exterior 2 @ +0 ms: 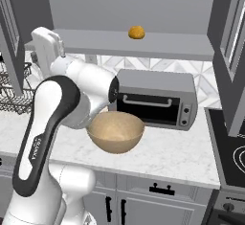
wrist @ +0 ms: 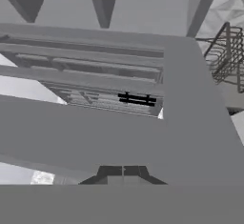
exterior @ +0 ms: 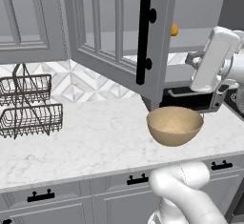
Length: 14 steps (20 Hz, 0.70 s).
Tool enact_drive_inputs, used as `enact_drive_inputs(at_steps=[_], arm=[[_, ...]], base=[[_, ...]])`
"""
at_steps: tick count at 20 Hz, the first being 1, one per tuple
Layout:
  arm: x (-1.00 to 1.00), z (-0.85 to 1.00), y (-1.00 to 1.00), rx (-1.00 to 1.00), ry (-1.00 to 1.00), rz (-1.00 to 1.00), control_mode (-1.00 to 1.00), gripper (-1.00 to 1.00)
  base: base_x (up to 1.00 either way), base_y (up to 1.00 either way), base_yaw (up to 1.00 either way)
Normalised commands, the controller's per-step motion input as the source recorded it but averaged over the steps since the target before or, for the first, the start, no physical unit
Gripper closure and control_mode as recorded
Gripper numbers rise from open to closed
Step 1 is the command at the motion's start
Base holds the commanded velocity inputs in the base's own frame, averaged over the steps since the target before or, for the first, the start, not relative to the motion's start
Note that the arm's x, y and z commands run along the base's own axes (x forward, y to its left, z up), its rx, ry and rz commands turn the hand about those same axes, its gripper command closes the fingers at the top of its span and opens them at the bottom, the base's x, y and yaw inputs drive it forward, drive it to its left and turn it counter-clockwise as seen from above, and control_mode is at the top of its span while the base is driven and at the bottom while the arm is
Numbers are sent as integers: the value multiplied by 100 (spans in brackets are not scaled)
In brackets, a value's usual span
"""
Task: Open the cabinet, pick up the bread from the cabinet and place it in the basket. Then move the basket to the dining counter.
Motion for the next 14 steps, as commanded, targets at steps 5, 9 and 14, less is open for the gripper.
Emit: enact_drive_inputs(at_steps=[5, 9, 14], arm=[[57, -3, 88, 15, 2, 51, -100, 100], [3, 1, 100, 0, 5, 39, -100, 100], [-47, 13, 100, -6, 0, 15, -100, 100]], base=[[0, 0, 0], [0, 0, 0], [0, 0, 0]])
